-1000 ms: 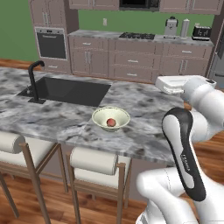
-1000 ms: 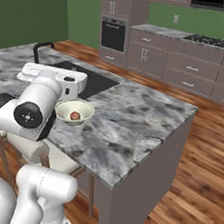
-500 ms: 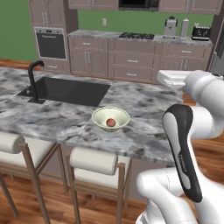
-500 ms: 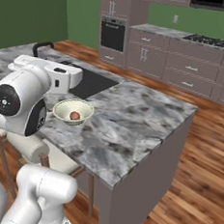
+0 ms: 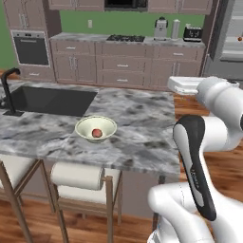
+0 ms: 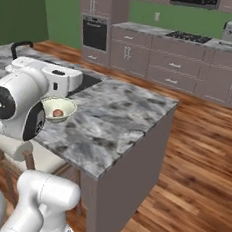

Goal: Retrieve the peach and mango from the fridge and place them into the bowl on the dining table.

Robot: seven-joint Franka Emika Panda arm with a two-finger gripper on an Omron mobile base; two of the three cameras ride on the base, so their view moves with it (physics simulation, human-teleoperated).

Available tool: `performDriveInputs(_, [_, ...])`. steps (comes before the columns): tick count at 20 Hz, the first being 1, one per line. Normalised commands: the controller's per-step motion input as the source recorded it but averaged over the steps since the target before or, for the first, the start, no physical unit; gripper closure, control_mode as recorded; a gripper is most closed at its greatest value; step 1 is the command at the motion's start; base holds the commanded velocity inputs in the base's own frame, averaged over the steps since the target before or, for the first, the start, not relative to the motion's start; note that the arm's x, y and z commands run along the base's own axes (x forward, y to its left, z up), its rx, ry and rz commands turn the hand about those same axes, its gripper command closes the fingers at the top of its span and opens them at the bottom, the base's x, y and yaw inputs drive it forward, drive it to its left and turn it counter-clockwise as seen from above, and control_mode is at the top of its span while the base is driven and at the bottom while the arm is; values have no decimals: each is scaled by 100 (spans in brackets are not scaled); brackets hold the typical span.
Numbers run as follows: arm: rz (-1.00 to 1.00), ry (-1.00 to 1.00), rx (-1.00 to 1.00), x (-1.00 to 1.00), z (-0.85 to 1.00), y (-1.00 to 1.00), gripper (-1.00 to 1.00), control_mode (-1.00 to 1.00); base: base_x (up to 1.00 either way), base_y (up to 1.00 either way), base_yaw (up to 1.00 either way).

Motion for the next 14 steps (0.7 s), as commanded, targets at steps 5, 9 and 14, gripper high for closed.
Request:
performDriveInputs(5, [0,0,0,0,0,0,-100,100,-21,-92,-28])
performDriveInputs(9, [0,0,0,0,0,0,-100,100,-5,-100,-33])
performDriveInputs(14, [0,0,0,0,0,0,-100,100,5,-100,-42])
